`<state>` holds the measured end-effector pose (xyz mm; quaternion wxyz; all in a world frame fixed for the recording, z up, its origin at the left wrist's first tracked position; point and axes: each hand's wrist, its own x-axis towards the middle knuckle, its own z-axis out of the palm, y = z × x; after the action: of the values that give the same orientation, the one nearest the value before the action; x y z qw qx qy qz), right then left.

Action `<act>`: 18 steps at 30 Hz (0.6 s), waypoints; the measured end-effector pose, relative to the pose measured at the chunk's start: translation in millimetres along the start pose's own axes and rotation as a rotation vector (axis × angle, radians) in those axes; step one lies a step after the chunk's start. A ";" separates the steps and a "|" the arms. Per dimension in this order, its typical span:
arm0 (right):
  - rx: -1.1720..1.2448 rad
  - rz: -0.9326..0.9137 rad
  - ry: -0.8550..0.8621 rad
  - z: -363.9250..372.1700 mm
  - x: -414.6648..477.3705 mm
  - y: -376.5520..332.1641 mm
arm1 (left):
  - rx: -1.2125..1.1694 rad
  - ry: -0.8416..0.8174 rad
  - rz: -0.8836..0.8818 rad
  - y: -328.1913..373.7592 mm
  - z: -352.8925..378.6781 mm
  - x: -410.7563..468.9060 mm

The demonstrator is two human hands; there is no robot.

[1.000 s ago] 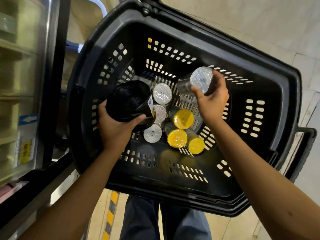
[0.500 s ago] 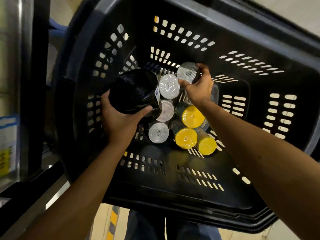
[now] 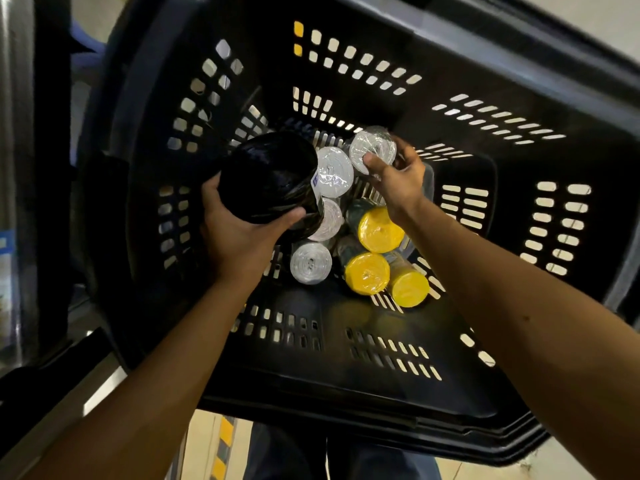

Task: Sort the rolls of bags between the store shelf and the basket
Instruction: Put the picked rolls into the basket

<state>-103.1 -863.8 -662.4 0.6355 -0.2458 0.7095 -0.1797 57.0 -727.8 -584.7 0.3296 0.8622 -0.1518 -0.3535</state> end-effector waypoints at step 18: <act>-1.318 -0.478 -0.163 -39.5 -177.1 -86.8 | 0.108 -0.057 0.072 106.4 -72.2 -76.5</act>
<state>-119.1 -834.6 -464.0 0.3484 -0.7412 0.5473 0.1720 51.3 -735.0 -435.4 0.2906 0.8622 -0.2109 -0.3572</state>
